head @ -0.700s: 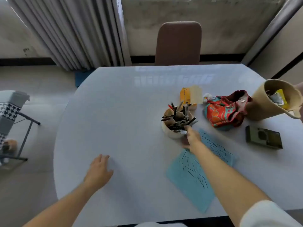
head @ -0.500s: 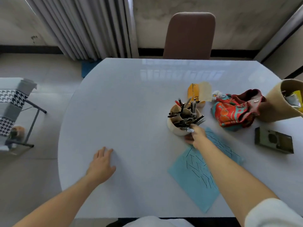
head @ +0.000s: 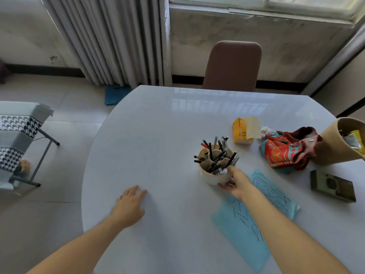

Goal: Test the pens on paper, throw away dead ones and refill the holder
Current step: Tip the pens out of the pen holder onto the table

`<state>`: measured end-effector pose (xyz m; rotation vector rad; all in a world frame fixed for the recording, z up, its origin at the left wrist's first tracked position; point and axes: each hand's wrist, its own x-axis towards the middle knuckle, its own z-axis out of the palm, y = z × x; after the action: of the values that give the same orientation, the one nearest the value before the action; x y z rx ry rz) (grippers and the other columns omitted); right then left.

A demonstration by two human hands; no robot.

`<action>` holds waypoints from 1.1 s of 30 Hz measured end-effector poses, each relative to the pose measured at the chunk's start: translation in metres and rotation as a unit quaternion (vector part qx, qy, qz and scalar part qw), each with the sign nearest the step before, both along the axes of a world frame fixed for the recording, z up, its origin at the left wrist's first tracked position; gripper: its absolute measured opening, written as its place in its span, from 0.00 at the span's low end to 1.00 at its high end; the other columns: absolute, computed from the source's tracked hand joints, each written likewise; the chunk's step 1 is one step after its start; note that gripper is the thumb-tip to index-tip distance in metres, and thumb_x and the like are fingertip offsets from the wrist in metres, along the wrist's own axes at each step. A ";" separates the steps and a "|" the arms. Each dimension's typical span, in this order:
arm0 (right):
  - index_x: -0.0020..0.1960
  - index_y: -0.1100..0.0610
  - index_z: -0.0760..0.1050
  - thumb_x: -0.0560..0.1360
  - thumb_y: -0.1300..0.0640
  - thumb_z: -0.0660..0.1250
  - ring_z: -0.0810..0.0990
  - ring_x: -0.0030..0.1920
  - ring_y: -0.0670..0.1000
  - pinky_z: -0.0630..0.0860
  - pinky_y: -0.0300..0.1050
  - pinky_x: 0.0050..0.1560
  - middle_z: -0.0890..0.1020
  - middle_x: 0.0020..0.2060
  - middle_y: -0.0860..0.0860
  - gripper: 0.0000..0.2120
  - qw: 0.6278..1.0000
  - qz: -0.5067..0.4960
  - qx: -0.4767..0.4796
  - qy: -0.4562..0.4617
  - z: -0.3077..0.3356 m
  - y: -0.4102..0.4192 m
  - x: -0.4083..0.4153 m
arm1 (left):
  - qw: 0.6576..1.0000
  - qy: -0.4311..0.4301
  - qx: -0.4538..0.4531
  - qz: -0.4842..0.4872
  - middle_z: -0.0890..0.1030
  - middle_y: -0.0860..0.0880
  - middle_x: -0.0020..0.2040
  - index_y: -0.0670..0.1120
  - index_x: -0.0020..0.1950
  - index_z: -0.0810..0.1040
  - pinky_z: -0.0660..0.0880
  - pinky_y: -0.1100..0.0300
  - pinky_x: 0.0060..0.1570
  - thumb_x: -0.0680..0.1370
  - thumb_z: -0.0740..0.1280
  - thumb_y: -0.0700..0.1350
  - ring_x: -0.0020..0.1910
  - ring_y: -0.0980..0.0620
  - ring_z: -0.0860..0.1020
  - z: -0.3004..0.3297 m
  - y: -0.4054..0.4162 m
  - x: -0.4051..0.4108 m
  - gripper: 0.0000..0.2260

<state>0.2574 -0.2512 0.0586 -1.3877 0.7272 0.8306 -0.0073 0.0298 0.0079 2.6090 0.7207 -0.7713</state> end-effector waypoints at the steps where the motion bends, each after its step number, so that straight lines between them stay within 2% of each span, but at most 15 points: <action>1: 0.58 0.58 0.78 0.76 0.61 0.71 0.80 0.57 0.62 0.83 0.60 0.52 0.81 0.56 0.63 0.11 1.000 0.013 0.004 -0.011 0.002 0.004 -0.003 | 1.000 0.003 -0.004 -0.014 0.53 0.48 0.80 0.57 0.79 0.57 0.57 0.49 0.76 0.75 0.63 0.54 0.78 0.46 0.54 0.001 0.003 -0.001 0.33; 3: 0.59 0.58 0.78 0.74 0.61 0.73 0.80 0.57 0.61 0.83 0.60 0.53 0.80 0.56 0.62 0.14 0.999 0.039 0.008 -0.035 0.005 0.014 -0.009 | 0.999 0.015 -0.018 -0.037 0.51 0.48 0.81 0.57 0.80 0.56 0.55 0.50 0.76 0.76 0.62 0.53 0.79 0.46 0.53 0.004 0.010 -0.005 0.33; 6: 0.60 0.62 0.76 0.72 0.62 0.76 0.81 0.58 0.59 0.84 0.58 0.50 0.81 0.56 0.61 0.18 0.994 0.070 -0.021 -0.087 0.007 0.033 -0.014 | 0.997 0.022 -0.040 -0.061 0.49 0.49 0.82 0.56 0.80 0.56 0.53 0.52 0.77 0.76 0.62 0.52 0.80 0.48 0.53 0.008 0.023 -0.008 0.32; 10: 0.54 0.58 0.75 0.67 0.59 0.81 0.82 0.53 0.56 0.85 0.59 0.50 0.82 0.54 0.57 0.21 0.971 0.105 -0.103 -0.188 0.005 0.059 -0.019 | 0.995 0.022 -0.062 -0.077 0.46 0.50 0.82 0.55 0.81 0.55 0.54 0.53 0.77 0.76 0.62 0.50 0.80 0.50 0.51 0.005 0.031 -0.017 0.33; 12: 0.58 0.59 0.74 0.62 0.55 0.84 0.82 0.52 0.56 0.85 0.59 0.51 0.81 0.55 0.56 0.30 0.941 0.137 -0.178 -0.254 0.007 0.070 -0.022 | 0.994 0.022 -0.070 -0.082 0.43 0.51 0.82 0.55 0.81 0.53 0.55 0.53 0.77 0.76 0.61 0.49 0.81 0.51 0.47 0.001 0.031 -0.021 0.34; 15: 0.63 0.57 0.70 0.56 0.49 0.84 0.78 0.54 0.55 0.82 0.55 0.53 0.75 0.57 0.54 0.41 0.868 0.204 -0.296 -0.342 0.011 0.085 -0.030 | 0.993 0.017 -0.070 -0.093 0.42 0.51 0.82 0.55 0.81 0.52 0.55 0.54 0.77 0.76 0.61 0.48 0.80 0.52 0.45 -0.002 0.032 -0.022 0.35; 17: 0.63 0.56 0.68 0.56 0.48 0.83 0.74 0.57 0.55 0.81 0.54 0.55 0.72 0.59 0.53 0.42 0.832 0.237 -0.332 -0.376 0.009 0.094 -0.038 | 0.993 0.014 -0.069 -0.095 0.41 0.52 0.82 0.55 0.81 0.52 0.56 0.53 0.76 0.76 0.60 0.47 0.80 0.53 0.44 -0.003 0.033 -0.022 0.35; 23: 0.61 0.56 0.63 0.60 0.50 0.82 0.67 0.61 0.56 0.78 0.53 0.52 0.67 0.59 0.54 0.39 0.779 0.255 -0.365 -0.442 -0.003 0.115 -0.059 | 0.992 -0.003 -0.064 -0.112 0.42 0.48 0.82 0.53 0.82 0.51 0.55 0.55 0.77 0.76 0.61 0.46 0.81 0.51 0.45 -0.008 0.033 -0.025 0.35; 29: 0.62 0.57 0.64 0.59 0.48 0.84 0.67 0.61 0.57 0.76 0.50 0.44 0.69 0.60 0.56 0.41 0.697 0.279 -0.398 -0.527 -0.009 0.124 -0.071 | 0.991 -0.007 -0.056 -0.124 0.41 0.47 0.82 0.52 0.82 0.51 0.56 0.55 0.76 0.75 0.61 0.45 0.81 0.51 0.44 -0.011 0.033 -0.025 0.36; 33: 0.63 0.57 0.63 0.59 0.49 0.84 0.67 0.60 0.57 0.77 0.50 0.40 0.69 0.59 0.56 0.42 0.661 0.288 -0.405 -0.562 -0.013 0.118 -0.071 | 0.990 -0.004 -0.057 -0.128 0.40 0.48 0.82 0.52 0.82 0.50 0.57 0.54 0.76 0.76 0.60 0.44 0.81 0.51 0.44 -0.009 0.033 -0.025 0.36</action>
<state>0.1863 -0.1328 0.0458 -2.5978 -0.4722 -0.1291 -0.0319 0.0628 -0.0009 2.6286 0.3305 -0.8464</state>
